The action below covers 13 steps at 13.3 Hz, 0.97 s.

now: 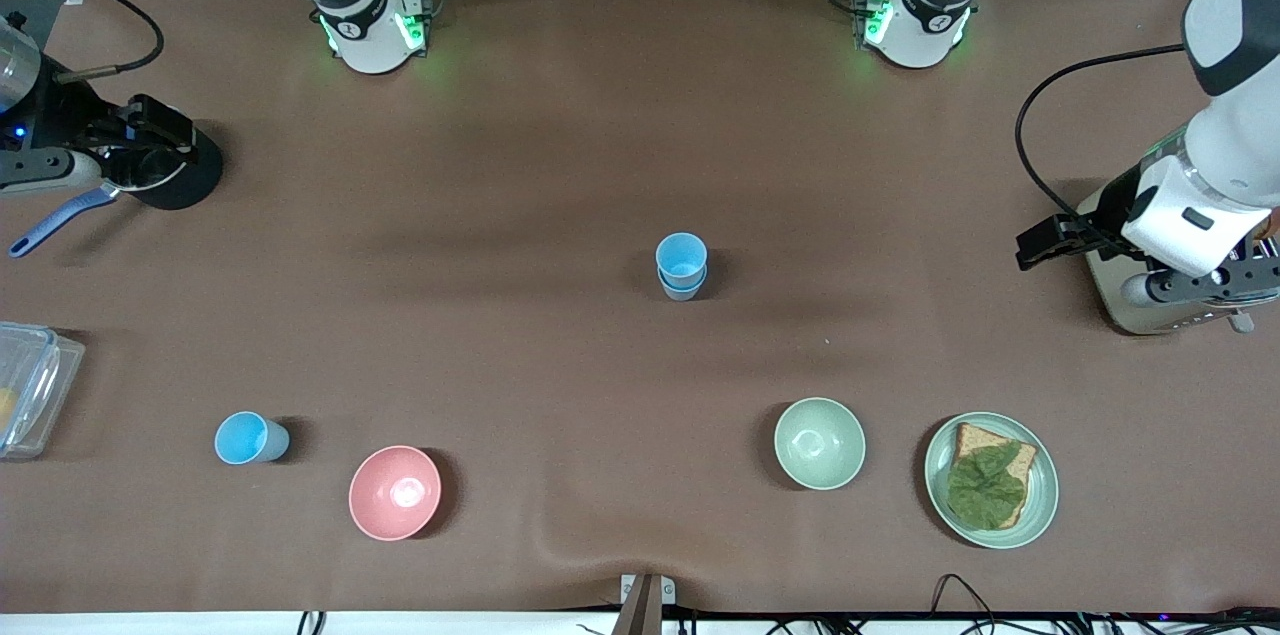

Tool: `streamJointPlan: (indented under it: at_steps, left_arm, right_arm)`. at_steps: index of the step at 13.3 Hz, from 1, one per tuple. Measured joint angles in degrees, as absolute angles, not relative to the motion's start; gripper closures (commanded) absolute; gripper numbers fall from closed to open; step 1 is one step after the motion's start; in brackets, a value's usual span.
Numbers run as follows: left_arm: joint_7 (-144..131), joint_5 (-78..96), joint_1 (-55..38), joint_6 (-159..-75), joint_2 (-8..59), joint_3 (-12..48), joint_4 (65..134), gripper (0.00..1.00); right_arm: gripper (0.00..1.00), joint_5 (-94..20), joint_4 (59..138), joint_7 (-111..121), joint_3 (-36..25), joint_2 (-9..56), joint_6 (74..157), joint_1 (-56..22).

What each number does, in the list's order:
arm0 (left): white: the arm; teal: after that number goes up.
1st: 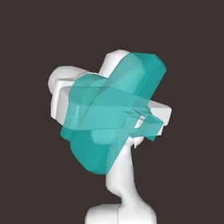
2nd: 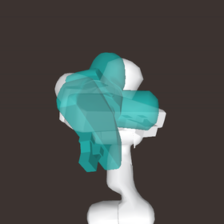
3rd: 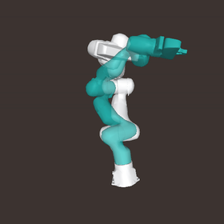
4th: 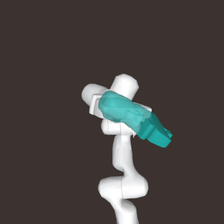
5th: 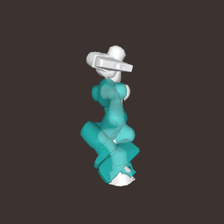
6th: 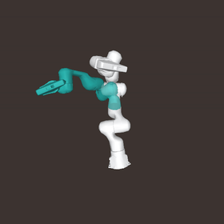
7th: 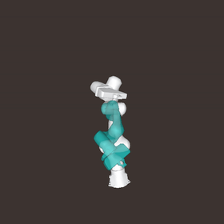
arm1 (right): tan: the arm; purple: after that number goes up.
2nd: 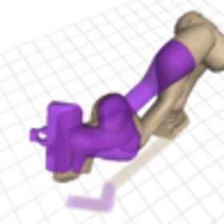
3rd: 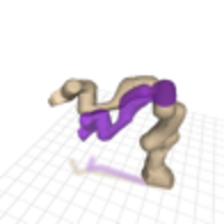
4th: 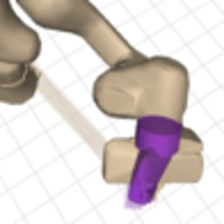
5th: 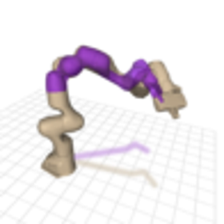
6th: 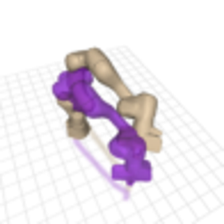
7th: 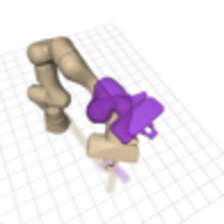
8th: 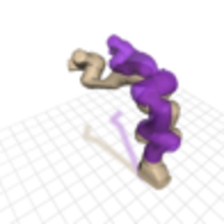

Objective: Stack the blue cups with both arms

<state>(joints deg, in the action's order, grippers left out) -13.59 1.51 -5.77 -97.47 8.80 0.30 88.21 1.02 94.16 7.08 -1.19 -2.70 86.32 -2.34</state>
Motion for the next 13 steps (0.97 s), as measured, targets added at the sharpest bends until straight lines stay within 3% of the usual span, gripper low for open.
streamJointPlan:
  at_steps: [6, 13]
  left_arm:
    - [-13.5, 1.5, -4.0, -88.9, 7.1, -0.1, 84.5, 0.0]
    - [-13.5, -1.1, -4.1, -87.0, 5.8, -0.2, 84.1, 0.0]
  right_arm:
    - [0.0, 1.0, 94.2, 7.1, -1.2, -2.7, 86.3, -2.3]
    - [0.0, 1.0, 94.2, 7.1, -1.2, -2.7, 86.3, -2.3]
